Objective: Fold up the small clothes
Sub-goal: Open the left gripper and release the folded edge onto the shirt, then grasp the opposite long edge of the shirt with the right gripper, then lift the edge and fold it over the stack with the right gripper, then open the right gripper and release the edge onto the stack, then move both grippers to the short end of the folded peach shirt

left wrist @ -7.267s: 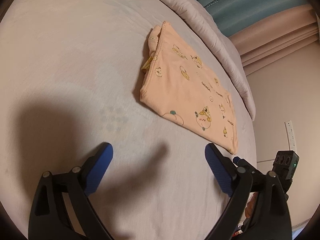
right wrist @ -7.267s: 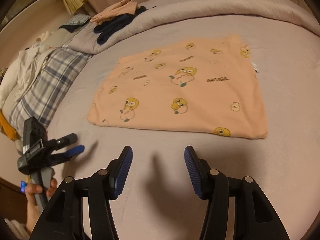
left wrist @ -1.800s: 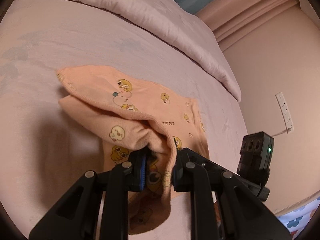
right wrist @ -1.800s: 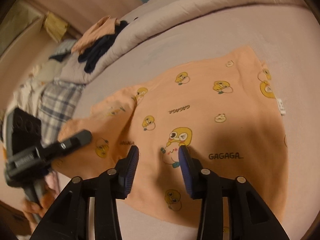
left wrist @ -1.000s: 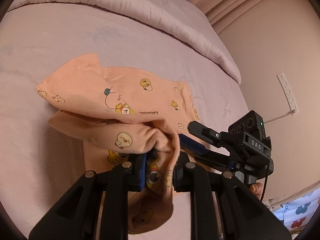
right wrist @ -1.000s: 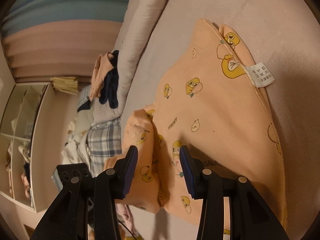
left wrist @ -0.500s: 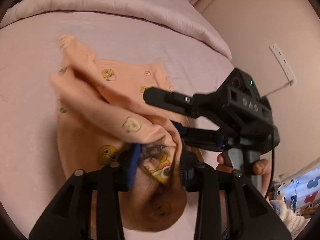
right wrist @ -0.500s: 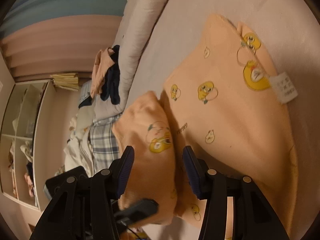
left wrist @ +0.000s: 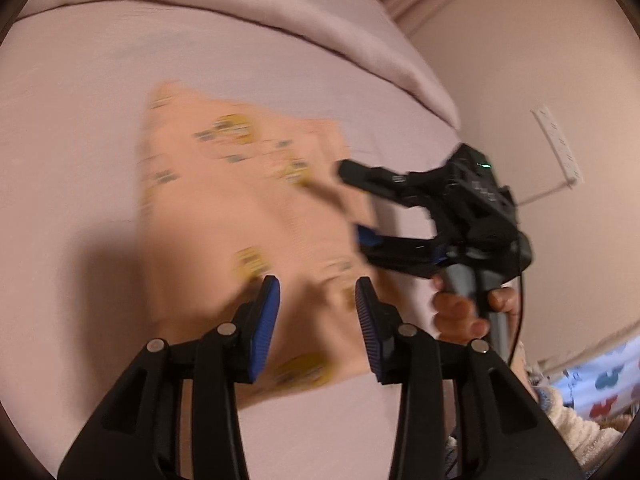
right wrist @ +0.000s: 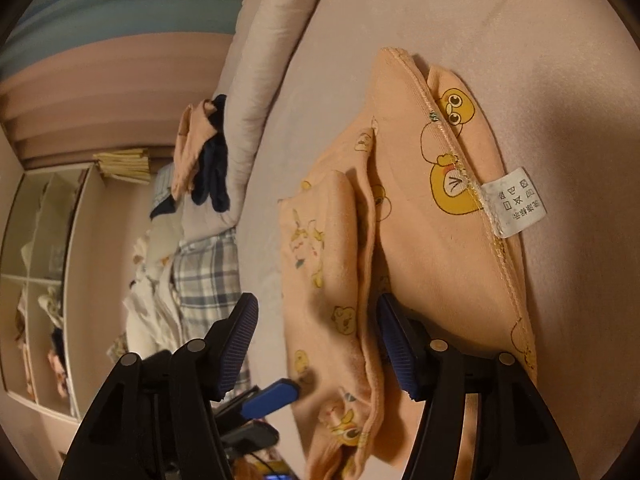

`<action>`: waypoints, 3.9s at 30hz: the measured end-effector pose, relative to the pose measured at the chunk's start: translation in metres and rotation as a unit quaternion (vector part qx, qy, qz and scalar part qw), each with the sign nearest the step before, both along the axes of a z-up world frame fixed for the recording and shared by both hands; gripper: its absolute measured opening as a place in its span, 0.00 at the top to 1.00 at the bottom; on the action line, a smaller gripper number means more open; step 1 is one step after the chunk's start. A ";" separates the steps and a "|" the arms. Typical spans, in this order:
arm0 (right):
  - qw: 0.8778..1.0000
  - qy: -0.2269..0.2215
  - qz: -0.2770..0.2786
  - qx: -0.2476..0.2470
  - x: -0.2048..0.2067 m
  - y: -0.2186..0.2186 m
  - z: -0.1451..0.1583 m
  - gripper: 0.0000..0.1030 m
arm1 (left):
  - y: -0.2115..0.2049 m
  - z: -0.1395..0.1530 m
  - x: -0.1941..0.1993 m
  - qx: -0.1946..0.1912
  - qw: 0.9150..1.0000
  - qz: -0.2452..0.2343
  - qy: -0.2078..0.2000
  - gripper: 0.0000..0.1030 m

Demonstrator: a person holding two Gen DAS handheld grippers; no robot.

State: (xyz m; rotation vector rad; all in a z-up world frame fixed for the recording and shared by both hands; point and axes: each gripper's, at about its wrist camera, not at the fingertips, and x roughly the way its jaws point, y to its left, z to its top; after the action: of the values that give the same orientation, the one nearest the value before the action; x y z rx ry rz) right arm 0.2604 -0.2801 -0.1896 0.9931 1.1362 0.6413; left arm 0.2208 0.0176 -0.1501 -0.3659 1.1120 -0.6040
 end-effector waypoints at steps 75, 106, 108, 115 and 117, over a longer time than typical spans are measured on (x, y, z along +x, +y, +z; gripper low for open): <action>0.969 -0.083 -0.050 -0.226 0.029 -0.009 0.032 0.65 | -0.016 0.022 -0.021 0.037 0.997 0.018 -0.067 0.30; 0.877 -0.276 0.049 -0.391 -0.046 0.037 0.076 0.77 | -0.068 -0.020 -0.014 0.116 0.991 -0.039 -0.054 0.49; 0.875 -0.263 0.069 -0.399 -0.050 0.042 0.064 0.77 | -0.067 -0.019 -0.017 0.119 0.991 -0.040 -0.054 0.49; 0.856 -0.228 0.085 -0.457 -0.060 0.031 0.037 0.77 | -0.060 -0.022 -0.020 0.116 0.991 -0.042 -0.052 0.49; 0.865 -0.215 0.072 -0.448 -0.062 0.023 0.036 0.77 | -0.058 -0.025 -0.025 0.117 0.991 -0.045 -0.050 0.49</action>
State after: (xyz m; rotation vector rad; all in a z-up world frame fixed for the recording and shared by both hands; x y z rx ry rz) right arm 0.1983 -0.2572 -0.1538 -0.0443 0.9415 0.3443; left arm 0.1955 -0.0399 -0.1752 -0.0825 1.0932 -0.5588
